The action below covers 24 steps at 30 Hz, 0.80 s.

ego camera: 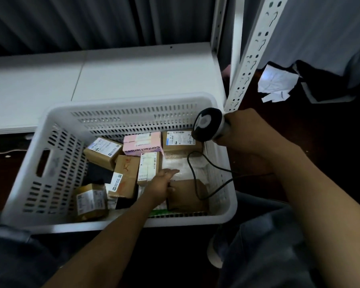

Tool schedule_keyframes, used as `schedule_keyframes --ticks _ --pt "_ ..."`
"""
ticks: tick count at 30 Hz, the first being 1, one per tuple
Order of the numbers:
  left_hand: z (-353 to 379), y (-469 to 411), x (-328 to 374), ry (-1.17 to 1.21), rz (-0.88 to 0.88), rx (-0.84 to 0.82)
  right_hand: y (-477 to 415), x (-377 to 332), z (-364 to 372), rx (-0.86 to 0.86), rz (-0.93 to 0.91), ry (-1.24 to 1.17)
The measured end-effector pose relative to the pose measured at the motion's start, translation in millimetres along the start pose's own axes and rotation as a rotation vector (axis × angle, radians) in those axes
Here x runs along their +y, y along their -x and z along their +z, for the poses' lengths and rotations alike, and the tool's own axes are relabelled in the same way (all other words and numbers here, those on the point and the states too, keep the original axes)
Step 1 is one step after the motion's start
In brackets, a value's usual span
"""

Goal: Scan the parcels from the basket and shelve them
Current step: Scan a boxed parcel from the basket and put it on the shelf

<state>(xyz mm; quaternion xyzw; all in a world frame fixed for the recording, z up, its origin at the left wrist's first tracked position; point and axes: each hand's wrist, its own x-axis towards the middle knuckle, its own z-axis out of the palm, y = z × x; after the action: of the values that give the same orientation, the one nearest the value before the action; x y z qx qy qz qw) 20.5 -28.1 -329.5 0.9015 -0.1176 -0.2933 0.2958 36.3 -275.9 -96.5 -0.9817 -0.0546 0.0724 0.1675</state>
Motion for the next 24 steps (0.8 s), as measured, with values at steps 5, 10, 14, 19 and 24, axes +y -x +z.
schedule_keyframes --ticks 5,10,14,19,24 --pt "-10.0 2.0 -9.8 0.225 -0.145 0.056 -3.9 -11.7 5.1 -0.020 -0.030 0.030" --pt "-5.7 5.6 -15.8 -0.276 0.029 -0.031 -6.3 -21.9 4.6 -0.024 -0.029 -0.001" --pt "-8.2 -7.3 -5.8 -0.116 -0.124 0.215 -9.9 -27.9 8.4 -0.042 -0.047 0.011" --pt "-17.8 -20.3 -18.8 0.025 -0.158 0.365 -10.1 -30.4 12.8 -0.061 -0.063 0.011" --pt "-16.7 -14.5 -13.2 -0.034 -0.065 0.077 -8.1 -34.6 11.0 -0.076 -0.064 0.029"
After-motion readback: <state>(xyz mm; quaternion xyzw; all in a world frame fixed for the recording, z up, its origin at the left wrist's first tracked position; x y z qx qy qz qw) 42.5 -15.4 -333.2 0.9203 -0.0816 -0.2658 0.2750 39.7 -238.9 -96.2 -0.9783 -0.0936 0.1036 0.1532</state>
